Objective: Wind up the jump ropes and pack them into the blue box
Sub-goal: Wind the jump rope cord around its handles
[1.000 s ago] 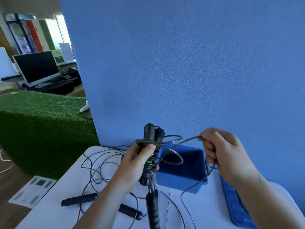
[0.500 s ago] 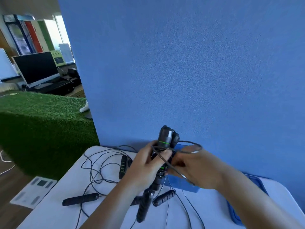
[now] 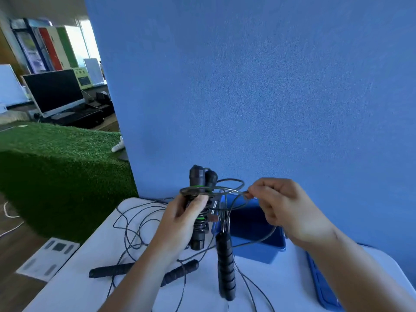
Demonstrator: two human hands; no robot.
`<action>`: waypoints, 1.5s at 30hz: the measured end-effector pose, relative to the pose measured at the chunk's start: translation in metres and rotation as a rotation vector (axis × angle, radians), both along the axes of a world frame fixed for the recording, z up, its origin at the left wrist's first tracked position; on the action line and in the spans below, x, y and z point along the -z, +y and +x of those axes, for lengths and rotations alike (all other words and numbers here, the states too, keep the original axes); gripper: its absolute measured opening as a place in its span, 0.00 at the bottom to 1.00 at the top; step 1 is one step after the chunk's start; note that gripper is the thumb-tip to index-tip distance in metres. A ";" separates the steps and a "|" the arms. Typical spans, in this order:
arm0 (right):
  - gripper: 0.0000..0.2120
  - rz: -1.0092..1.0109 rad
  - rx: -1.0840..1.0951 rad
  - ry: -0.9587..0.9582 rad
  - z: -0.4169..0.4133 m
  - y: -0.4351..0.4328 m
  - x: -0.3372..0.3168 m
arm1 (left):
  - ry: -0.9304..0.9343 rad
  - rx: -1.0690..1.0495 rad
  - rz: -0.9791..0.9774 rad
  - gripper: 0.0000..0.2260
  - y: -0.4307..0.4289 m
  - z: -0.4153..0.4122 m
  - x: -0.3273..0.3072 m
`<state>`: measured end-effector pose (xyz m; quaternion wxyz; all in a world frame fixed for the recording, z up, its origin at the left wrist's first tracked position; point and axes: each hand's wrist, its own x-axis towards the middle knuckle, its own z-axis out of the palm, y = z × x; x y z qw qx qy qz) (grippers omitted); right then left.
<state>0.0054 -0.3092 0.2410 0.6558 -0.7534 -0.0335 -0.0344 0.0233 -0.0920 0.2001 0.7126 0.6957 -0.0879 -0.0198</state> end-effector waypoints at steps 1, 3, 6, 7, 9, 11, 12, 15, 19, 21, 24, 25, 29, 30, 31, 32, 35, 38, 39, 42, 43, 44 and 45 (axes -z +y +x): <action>0.13 0.026 -0.007 -0.007 0.000 0.001 -0.001 | -0.005 -0.004 0.013 0.15 -0.001 0.000 0.001; 0.14 0.040 -0.007 -0.012 0.000 0.002 -0.002 | -0.018 -0.006 0.022 0.12 -0.002 0.001 0.002; 0.13 0.105 0.015 -0.034 0.000 0.004 -0.003 | -0.041 0.001 0.028 0.12 -0.004 0.000 -0.001; 0.12 0.159 0.021 -0.054 -0.001 0.004 -0.003 | -0.033 0.005 0.023 0.12 -0.004 0.000 -0.001; 0.11 0.225 0.007 -0.071 -0.001 0.006 -0.004 | -0.014 0.015 -0.011 0.12 -0.004 0.000 -0.002; 0.12 0.214 -0.015 -0.063 -0.001 0.008 -0.005 | -0.009 0.007 -0.026 0.11 -0.004 -0.001 -0.004; 0.12 0.224 -0.025 -0.057 -0.002 0.009 -0.005 | -0.015 0.009 -0.016 0.11 -0.004 -0.001 -0.004; 0.12 0.299 -0.048 -0.062 -0.003 0.010 -0.008 | -0.015 0.010 0.013 0.12 -0.004 -0.004 -0.004; 0.12 0.357 -0.095 -0.078 -0.007 0.011 -0.020 | -0.015 0.007 0.113 0.12 -0.001 -0.005 0.008; 0.10 0.379 -0.118 -0.102 -0.008 0.011 -0.026 | -0.014 0.009 0.130 0.11 0.000 -0.005 0.011; 0.11 0.422 -0.087 -0.143 -0.007 0.009 -0.027 | -0.009 0.002 0.121 0.12 0.000 -0.006 0.009; 0.11 0.410 -0.080 -0.152 -0.008 0.009 -0.027 | -0.007 -0.003 0.106 0.12 0.000 -0.006 0.008; 0.13 0.331 -0.039 -0.163 -0.008 0.008 -0.024 | 0.004 -0.050 0.049 0.07 0.001 -0.006 0.005; 0.13 0.321 -0.027 -0.166 -0.008 0.008 -0.025 | 0.009 -0.063 0.027 0.06 0.001 -0.006 0.002; 0.13 0.306 -0.019 -0.171 -0.009 0.008 -0.026 | 0.013 -0.070 0.014 0.06 0.001 -0.006 0.000; 0.13 0.294 -0.008 -0.180 -0.009 0.008 -0.027 | 0.022 -0.069 0.000 0.07 0.001 -0.005 -0.002; 0.15 0.244 0.035 -0.182 -0.010 0.009 -0.029 | 0.011 -0.086 -0.041 0.10 0.002 -0.004 -0.009; 0.16 0.123 0.055 -0.173 -0.011 0.013 -0.031 | -0.010 -0.058 -0.072 0.15 0.004 -0.001 -0.011; 0.16 0.177 0.075 -0.187 -0.011 0.014 -0.032 | -0.004 -0.042 -0.091 0.19 0.004 0.000 -0.012; 0.17 0.292 0.098 -0.205 -0.010 0.015 -0.032 | -0.022 -0.052 -0.152 0.20 0.004 0.002 -0.016; 0.17 0.278 0.091 -0.200 -0.010 0.016 -0.032 | -0.024 -0.053 -0.166 0.19 0.004 0.001 -0.017; 0.17 0.277 0.093 -0.197 -0.011 0.017 -0.031 | -0.024 -0.049 -0.174 0.19 0.004 0.001 -0.017; 0.17 0.302 0.102 -0.200 -0.010 0.018 -0.031 | -0.027 -0.042 -0.181 0.18 0.003 0.001 -0.018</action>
